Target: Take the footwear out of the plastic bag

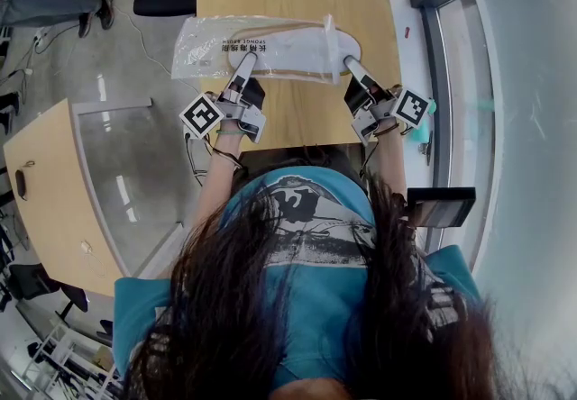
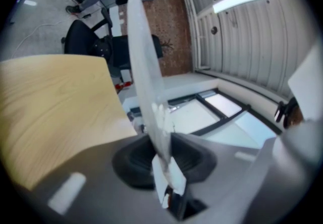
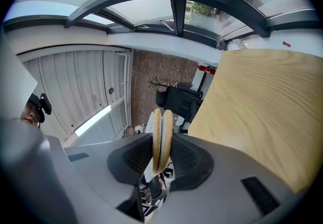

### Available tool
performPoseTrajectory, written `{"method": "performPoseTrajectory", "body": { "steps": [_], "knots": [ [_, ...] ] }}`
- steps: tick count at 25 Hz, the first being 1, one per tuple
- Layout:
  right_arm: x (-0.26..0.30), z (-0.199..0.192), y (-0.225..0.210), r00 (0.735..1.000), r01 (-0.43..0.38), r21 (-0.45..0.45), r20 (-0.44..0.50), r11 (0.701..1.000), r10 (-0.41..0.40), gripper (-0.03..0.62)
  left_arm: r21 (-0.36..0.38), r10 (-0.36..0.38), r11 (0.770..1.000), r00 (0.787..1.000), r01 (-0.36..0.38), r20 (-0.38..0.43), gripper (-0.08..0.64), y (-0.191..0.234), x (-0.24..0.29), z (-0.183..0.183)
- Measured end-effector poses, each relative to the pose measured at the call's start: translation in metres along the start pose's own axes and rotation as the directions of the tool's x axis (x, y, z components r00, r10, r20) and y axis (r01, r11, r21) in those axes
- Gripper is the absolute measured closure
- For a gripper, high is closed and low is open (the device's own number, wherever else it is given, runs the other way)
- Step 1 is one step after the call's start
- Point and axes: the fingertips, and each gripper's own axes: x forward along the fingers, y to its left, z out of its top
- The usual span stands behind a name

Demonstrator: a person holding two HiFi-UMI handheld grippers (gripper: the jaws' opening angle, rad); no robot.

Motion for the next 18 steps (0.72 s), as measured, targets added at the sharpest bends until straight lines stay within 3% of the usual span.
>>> {"method": "performPoseTrajectory", "body": {
  "steps": [4, 9, 12, 18],
  "knots": [
    [-0.005, 0.006, -0.001, 1.000, -0.002, -0.001, 0.017, 1.000, 0.002, 0.494, 0.061, -0.008, 0.998, 1.000, 0.009, -0.030, 0.474, -0.007, 0.007, 0.000],
    [-0.015, 0.015, -0.004, 0.999, 0.023, -0.023, 0.030, 0.999, -0.022, 0.494, 0.063, 0.019, 0.998, 0.999, -0.017, -0.030, 0.472, 0.000, 0.005, 0.002],
    [-0.023, 0.021, -0.008, 0.998, 0.053, -0.038, 0.044, 0.998, -0.051, 0.495, 0.099, 0.073, 0.993, 0.995, -0.067, -0.062, 0.472, 0.008, 0.004, -0.003],
    [-0.035, 0.028, -0.017, 0.992, 0.107, -0.057, 0.069, 0.993, -0.103, 0.499, 0.319, 0.228, 0.930, 0.968, -0.184, -0.106, 0.511, 0.025, 0.000, 0.000]
  ]
}}
